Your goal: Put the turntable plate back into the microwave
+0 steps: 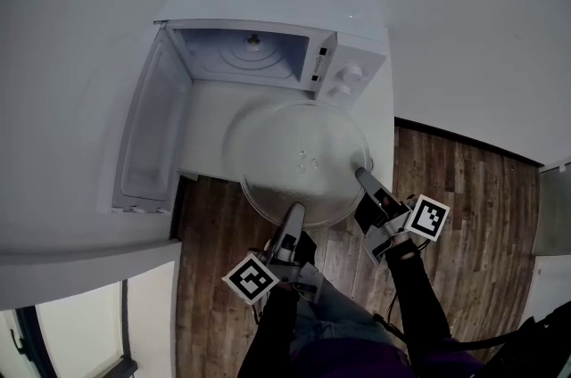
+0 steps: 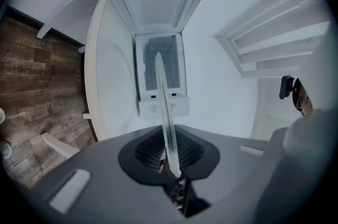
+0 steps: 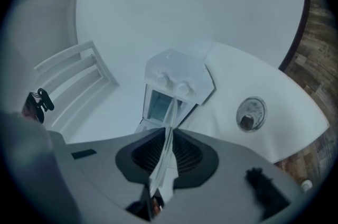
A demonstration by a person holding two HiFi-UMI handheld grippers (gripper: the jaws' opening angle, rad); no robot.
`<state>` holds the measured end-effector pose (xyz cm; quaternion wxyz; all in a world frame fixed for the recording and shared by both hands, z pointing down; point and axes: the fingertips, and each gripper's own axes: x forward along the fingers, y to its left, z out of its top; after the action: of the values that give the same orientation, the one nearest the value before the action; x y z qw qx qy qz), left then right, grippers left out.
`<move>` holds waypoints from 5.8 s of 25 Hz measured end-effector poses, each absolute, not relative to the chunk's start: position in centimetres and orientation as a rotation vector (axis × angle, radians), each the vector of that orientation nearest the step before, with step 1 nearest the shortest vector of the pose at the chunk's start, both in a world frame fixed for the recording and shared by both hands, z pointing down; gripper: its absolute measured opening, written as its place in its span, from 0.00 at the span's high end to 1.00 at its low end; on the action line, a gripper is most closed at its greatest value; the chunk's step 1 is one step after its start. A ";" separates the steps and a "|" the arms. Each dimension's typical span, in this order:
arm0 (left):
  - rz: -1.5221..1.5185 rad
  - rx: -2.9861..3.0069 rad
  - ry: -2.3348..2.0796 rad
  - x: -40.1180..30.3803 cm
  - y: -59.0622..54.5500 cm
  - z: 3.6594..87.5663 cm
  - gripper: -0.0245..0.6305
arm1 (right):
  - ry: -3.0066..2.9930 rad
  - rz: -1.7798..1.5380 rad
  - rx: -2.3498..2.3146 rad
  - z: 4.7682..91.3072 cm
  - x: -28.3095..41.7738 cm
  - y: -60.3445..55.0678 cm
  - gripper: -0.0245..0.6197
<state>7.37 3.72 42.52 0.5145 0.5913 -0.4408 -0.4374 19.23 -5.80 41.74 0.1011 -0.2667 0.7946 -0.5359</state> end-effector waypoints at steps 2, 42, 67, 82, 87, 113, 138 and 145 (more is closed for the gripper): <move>-1.064 1.423 -1.079 6.8 3.8 42.2 0.91 | 2.360 -1.590 -0.772 41.6 18.6 -5.9 0.89; -1.197 1.421 -1.206 -2.3 1.6 38.3 0.92 | 2.325 -1.623 -0.574 38.8 9.0 -9.2 0.89; -1.193 1.341 -1.014 -8.6 -7.4 41.3 0.91 | 2.358 -1.492 -0.804 40.4 3.8 -16.8 0.87; -1.235 1.326 -1.009 -10.8 -10.3 41.6 0.91 | 2.684 -1.346 -0.716 39.3 1.2 -15.1 0.78; -1.226 1.351 -1.015 -11.4 -11.5 41.7 0.91 | 2.598 -1.396 -0.670 39.1 1.6 -14.8 0.78; -1.204 1.360 -1.028 -12.1 -19.7 42.5 0.89 | 2.711 -1.352 -0.603 38.2 -0.1 -13.3 0.78; -1.180 1.304 -1.002 -12.7 -22.9 43.6 0.89 | 2.781 -1.322 -0.591 37.8 -3.1 -12.6 0.78; -1.147 1.288 -0.999 -12.5 -23.7 44.2 0.89 | 2.791 -1.313 -0.594 37.5 -3.4 -12.6 0.78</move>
<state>-12.54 -23.73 44.23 0.5433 0.5425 -0.4209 -0.4831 -3.39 -12.59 37.46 0.0004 -0.1890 0.8885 -0.4181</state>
